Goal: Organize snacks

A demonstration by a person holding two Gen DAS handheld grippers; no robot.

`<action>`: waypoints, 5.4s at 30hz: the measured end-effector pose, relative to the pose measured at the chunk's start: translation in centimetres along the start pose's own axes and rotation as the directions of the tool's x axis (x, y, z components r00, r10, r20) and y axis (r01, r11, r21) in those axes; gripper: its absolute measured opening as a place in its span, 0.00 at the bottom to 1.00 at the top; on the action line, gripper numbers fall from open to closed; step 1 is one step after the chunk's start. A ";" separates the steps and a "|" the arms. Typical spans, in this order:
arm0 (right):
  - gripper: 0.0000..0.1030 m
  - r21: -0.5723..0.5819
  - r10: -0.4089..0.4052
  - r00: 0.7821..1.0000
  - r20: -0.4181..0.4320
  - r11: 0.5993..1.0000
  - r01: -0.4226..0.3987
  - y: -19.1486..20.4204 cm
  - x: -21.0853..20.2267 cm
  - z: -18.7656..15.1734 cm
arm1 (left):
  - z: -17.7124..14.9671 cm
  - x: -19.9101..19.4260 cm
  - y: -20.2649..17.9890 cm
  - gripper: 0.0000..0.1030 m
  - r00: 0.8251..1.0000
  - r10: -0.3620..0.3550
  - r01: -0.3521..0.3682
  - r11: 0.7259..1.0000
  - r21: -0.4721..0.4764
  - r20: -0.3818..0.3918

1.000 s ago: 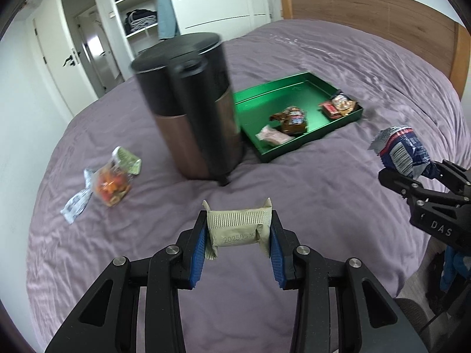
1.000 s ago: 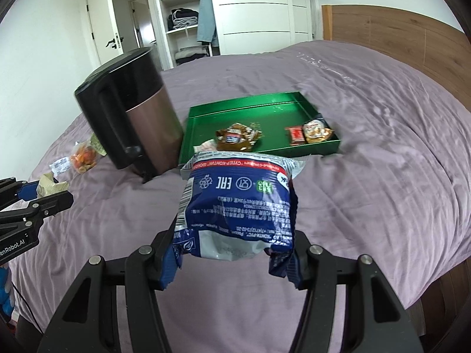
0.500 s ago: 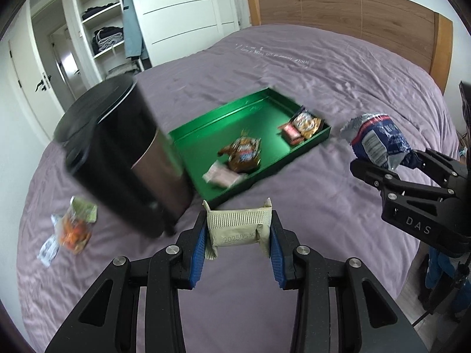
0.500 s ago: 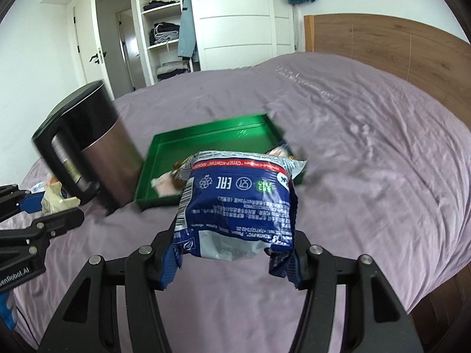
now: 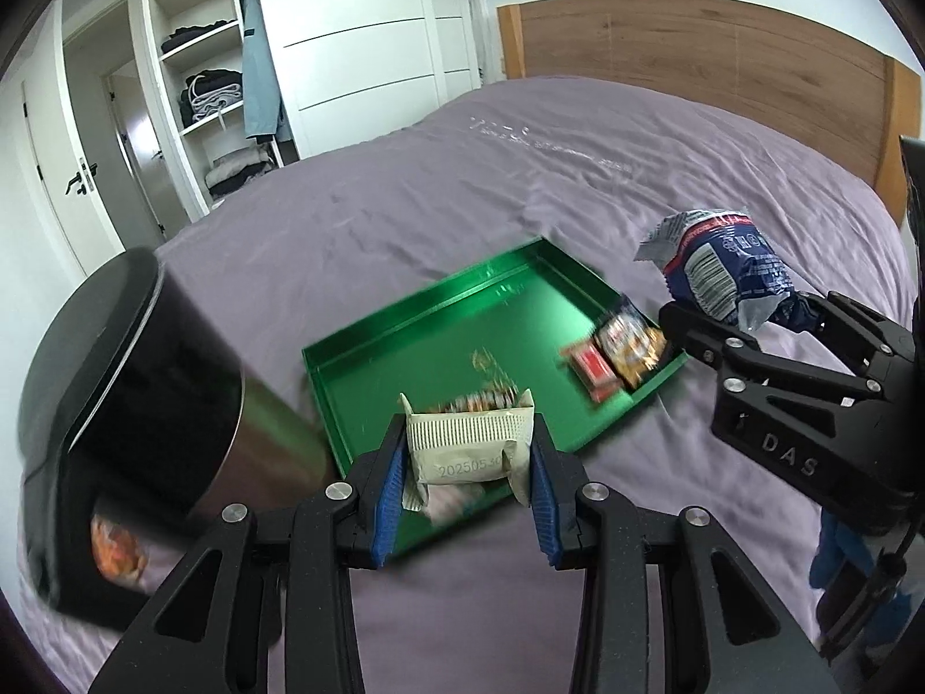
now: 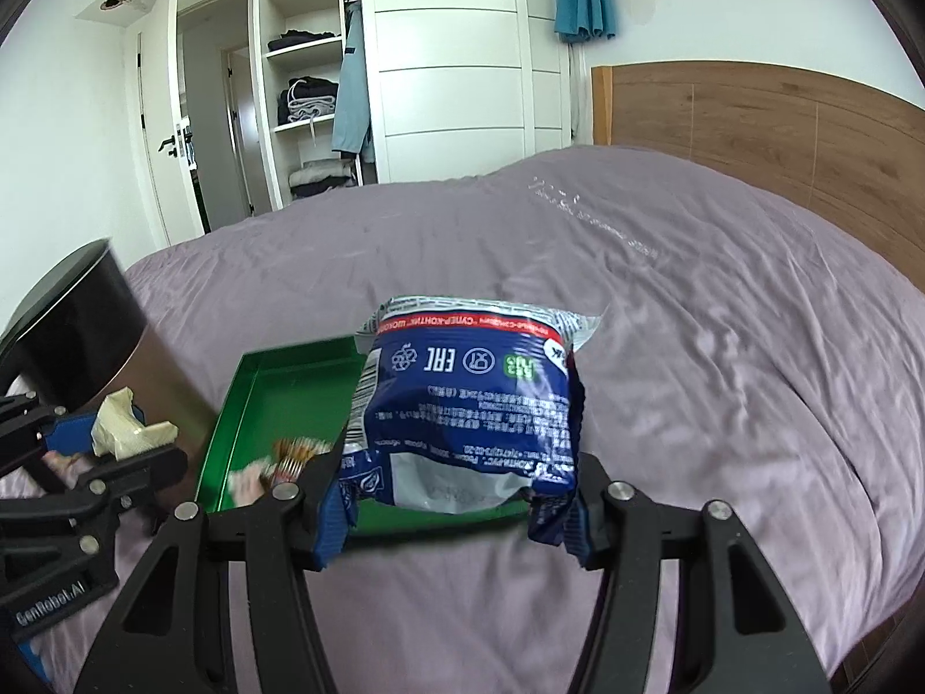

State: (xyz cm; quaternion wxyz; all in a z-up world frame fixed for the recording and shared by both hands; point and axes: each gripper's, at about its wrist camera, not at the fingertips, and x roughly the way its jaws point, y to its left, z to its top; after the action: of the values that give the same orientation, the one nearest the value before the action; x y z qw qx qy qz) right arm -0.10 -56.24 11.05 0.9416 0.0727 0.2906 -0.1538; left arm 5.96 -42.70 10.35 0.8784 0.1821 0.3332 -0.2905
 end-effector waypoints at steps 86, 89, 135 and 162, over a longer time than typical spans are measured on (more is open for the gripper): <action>0.66 -0.126 -0.084 0.970 -0.230 0.990 0.056 0.1 20.2 -0.2 | 1.6 20.1 4.9 0.34 0.985 0.033 -0.080 0.956 -0.281 -0.170; 0.66 -0.119 -0.077 0.970 -0.231 0.992 0.051 0.0 20.3 -0.4 | 1.6 20.1 4.9 0.34 0.985 0.032 -0.079 0.956 -0.282 -0.169; 1.00 -0.108 -0.108 0.984 -0.145 0.990 0.093 0.2 16.5 1.6 | 2.6 17.7 5.7 0.58 0.990 0.079 -0.110 0.952 -0.285 -0.118; 1.00 -0.021 -0.238 0.952 -0.192 0.971 0.239 -1.6 -6.9 -1.4 | -3.7 -4.3 0.6 0.59 0.991 -0.073 0.055 0.985 -0.162 -0.108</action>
State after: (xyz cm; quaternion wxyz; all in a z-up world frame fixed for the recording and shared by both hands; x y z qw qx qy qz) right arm -6.78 -55.74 13.73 0.8833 0.0529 0.3871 -0.2590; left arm 1.91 -38.65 10.75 0.8599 0.1168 0.4103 -0.2804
